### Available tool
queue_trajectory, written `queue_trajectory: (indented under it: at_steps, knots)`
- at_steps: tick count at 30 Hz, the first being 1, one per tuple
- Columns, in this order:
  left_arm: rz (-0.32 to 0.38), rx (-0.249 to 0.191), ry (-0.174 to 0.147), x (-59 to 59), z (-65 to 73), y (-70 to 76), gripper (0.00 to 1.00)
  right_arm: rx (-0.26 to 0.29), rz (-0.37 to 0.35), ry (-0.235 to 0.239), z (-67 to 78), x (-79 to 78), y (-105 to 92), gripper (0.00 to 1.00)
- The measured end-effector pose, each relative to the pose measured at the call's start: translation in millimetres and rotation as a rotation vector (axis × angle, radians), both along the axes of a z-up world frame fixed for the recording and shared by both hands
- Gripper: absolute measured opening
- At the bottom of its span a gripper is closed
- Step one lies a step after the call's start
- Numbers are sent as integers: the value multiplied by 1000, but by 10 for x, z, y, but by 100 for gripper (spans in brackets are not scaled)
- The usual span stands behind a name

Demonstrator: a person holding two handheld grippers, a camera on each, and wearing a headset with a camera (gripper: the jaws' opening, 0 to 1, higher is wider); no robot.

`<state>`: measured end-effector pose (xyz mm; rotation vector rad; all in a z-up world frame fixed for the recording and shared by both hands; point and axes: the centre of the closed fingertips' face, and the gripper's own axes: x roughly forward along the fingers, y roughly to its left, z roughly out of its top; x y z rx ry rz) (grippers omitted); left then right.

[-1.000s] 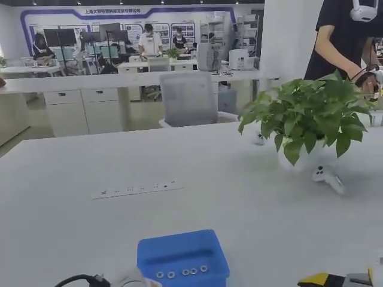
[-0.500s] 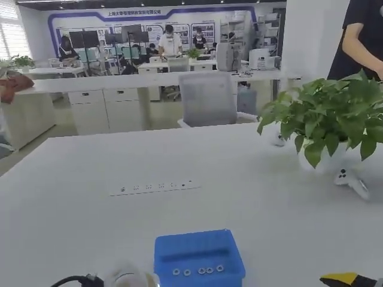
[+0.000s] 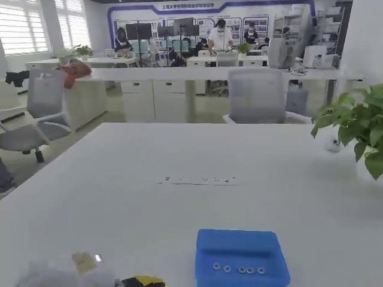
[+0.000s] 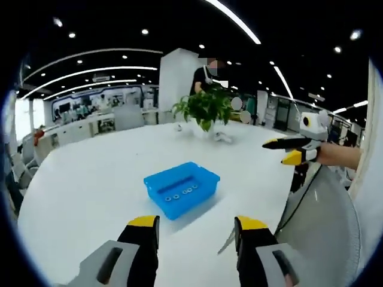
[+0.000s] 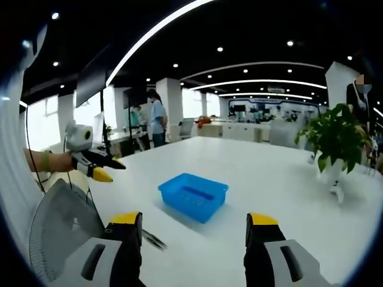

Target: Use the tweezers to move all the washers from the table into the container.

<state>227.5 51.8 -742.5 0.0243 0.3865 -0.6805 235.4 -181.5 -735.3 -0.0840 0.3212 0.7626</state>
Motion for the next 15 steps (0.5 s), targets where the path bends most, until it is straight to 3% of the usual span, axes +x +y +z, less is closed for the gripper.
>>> queue_trajectory:
  at_steps: [1,2,5,6,7,10,12,15]
  knots:
    - [47,-60,-17,-7,72,35,55,-4,-8,-3,1,9,-14,70]
    - [69,-79,-33,-16,107,60,58,-4,-14,-4,4,12,-23,72]
    - [143,-38,-105,-43,170,164,65,24,-43,-12,64,28,-69,76]
    - [162,-42,-115,-49,184,178,68,30,-49,-16,83,32,-79,77]
    - [183,-48,-122,-54,197,193,69,36,-55,-20,98,37,-90,79]
    - [270,-135,-157,-63,296,241,73,49,-70,-32,134,53,-119,82]
    - [314,-170,-174,-51,329,283,81,66,-91,-33,149,64,-141,85]
    - [362,-152,-198,-35,328,357,90,80,-103,-45,176,56,-148,90]
